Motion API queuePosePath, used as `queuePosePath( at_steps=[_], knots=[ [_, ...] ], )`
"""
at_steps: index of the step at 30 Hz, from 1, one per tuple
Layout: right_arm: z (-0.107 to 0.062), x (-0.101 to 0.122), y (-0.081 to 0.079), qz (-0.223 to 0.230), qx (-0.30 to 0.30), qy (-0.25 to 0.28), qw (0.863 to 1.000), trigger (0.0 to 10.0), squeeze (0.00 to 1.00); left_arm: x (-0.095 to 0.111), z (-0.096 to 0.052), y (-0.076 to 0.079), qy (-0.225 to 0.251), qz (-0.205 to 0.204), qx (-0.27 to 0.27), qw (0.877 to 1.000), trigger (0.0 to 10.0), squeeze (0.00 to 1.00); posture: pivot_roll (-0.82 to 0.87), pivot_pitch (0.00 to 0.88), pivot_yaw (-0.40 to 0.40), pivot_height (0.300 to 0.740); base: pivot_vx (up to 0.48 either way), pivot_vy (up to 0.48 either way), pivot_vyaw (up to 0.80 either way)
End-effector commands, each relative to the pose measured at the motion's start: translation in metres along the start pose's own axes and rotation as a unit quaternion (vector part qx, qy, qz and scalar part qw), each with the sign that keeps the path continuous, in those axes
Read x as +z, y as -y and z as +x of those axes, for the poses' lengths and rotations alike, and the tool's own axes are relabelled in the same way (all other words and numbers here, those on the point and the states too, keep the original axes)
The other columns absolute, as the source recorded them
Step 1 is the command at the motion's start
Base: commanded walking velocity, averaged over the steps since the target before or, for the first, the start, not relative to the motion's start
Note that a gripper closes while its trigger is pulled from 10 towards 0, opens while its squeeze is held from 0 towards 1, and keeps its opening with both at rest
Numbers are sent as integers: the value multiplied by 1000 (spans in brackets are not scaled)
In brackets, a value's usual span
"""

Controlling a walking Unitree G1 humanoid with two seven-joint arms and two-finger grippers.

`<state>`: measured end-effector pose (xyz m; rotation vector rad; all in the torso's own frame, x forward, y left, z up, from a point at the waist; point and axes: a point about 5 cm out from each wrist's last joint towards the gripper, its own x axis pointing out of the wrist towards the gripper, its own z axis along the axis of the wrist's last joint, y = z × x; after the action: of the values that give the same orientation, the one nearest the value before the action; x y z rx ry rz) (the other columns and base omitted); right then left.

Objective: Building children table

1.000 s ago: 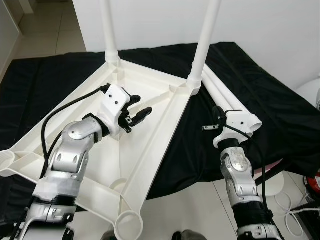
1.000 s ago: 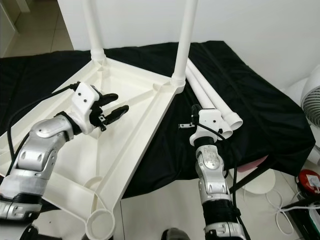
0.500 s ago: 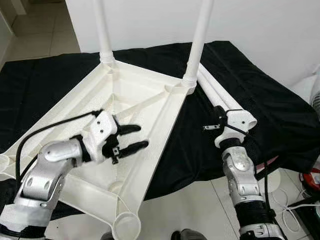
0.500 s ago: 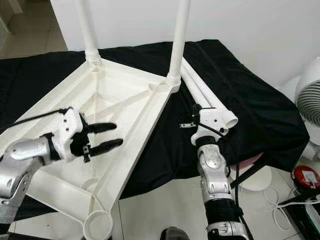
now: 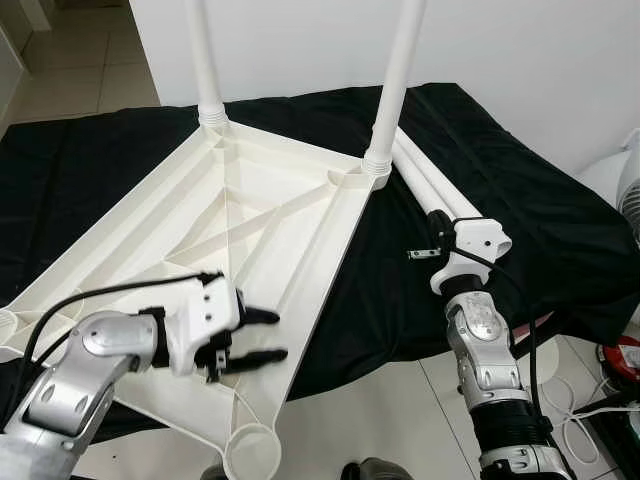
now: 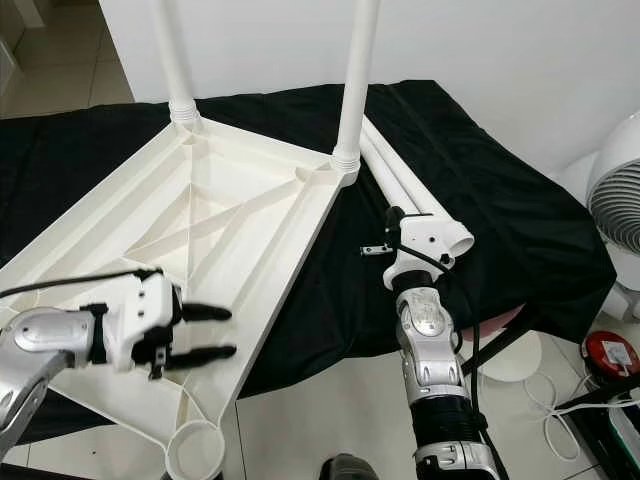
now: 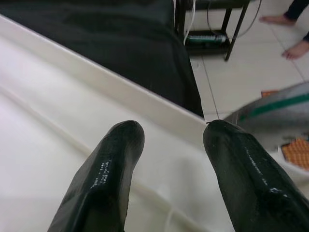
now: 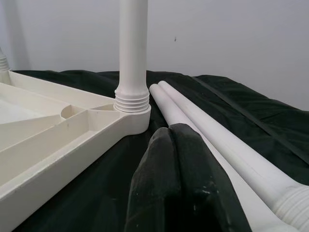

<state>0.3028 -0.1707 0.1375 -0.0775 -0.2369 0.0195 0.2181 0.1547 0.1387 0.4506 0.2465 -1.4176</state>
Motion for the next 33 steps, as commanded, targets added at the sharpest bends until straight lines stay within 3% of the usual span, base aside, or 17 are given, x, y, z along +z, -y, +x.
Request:
queuePosePath(
  at_steps=[1, 7, 19, 23, 28, 33],
  knots=[
    [1, -1, -1, -3, 5, -5, 1000, 10000, 0, 0, -1, 7, -15, 11, -47, 999, 10000, 0, 33, 0, -30, 740, 0, 0, 0],
    [0, -2, -2, -2, 6, -6, 1000, 10000, 0, -15, -6, 11, -57, 20, -50, 997, 10000, 0, 34, 0, -29, 740, 0, 0, 0],
    [0, -2, -3, 0, 6, -6, 1000, 10000, 0, -20, 8, 4, -51, 34, 4, 998, 10000, 0, 26, 0, -26, 740, 0, 0, 0],
    [-1, -2, -3, 1, 7, -7, 1000, 10000, 0, -20, 29, -13, -36, 39, 85, 995, 10000, 0, 24, 0, -25, 740, 0, 0, 0],
    [-1, -2, -3, 1, 8, -7, 1000, 10000, 0, -18, 38, -23, -28, 48, 125, 991, 10000, 0, 23, 0, -28, 740, 0, 0, 0],
    [-1, -2, -4, 2, 9, -8, 1000, 10000, 0, -8, 49, -46, -3, 46, 201, 979, 10000, 0, 19, 0, -26, 740, 0, 0, 0]
  ],
)
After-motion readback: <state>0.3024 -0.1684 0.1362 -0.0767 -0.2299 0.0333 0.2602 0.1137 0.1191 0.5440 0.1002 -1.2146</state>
